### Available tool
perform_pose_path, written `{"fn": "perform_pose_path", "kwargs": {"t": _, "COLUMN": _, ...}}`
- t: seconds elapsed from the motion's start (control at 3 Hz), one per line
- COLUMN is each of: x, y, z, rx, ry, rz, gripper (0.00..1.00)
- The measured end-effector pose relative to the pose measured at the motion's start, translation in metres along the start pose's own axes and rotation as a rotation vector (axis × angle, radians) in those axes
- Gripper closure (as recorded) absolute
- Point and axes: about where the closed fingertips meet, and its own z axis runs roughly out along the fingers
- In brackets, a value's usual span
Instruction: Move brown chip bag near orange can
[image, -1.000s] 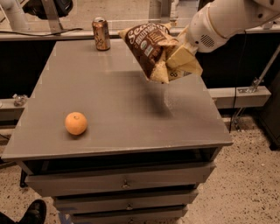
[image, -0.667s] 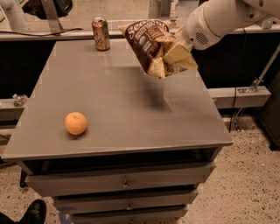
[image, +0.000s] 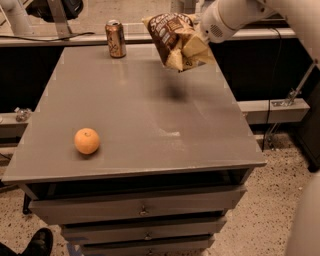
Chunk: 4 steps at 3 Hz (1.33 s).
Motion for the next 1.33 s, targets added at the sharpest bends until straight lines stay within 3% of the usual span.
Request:
{"fn": "perform_pose_path", "kwargs": {"t": 0.67, "x": -0.013, "y": -0.058, "z": 0.059, "rx": 0.080, "ry": 0.032, "rz": 0.080, "gripper": 1.00}}
{"fn": "perform_pose_path", "kwargs": {"t": 1.33, "x": -0.027, "y": -0.070, "z": 0.114, "rx": 0.082, "ry": 0.069, "rz": 0.145, "gripper": 1.00}}
